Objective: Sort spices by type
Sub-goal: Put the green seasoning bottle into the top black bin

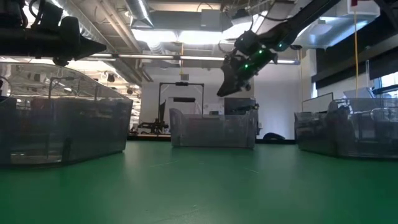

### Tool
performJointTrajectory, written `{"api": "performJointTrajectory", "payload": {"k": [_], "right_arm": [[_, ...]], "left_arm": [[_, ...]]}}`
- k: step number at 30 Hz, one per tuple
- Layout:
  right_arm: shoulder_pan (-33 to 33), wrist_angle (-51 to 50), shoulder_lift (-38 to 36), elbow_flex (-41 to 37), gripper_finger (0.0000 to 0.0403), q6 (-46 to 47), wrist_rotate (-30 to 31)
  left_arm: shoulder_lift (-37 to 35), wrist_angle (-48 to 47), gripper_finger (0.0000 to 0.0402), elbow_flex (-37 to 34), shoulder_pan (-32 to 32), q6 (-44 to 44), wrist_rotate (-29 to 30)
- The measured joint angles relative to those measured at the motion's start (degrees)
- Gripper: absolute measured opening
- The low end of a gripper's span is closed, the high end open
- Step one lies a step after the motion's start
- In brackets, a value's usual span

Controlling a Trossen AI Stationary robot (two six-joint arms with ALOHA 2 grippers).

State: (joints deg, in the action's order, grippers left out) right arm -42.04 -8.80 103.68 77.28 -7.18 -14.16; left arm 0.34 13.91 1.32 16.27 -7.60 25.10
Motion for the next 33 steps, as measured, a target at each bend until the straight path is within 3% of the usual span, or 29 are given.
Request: {"api": "performJointTrajectory", "payload": {"k": [3,7,13,18,33], "right_arm": [[0.02,1.31,1.71,0.0,0.0174,-0.13,-2.98],[0.02,2.72,3.29,0.0,0.0246,-0.08,-1.02],[0.02,3.88,5.18,0.0,0.0308,-0.19,-0.34],[0.04,5.82,6.36,-0.02,0.0314,0.75,0.63],[0.83,6.71,10.54,-0.02,0.0273,0.94,2.18]], "left_arm": [[0.01,-0.02,0.0008,0.0,0.0,0.04,0.0],[0.01,-0.02,0.0008,0.0,0.0,0.09,0.02],[0.02,-0.02,0.0008,0.0,0.0,0.11,0.0],[0.02,-0.02,0.0008,0.0,0.0,0.16,0.0],[0.02,-0.04,0.0008,-0.02,0.0,0.2,0.0]]}}
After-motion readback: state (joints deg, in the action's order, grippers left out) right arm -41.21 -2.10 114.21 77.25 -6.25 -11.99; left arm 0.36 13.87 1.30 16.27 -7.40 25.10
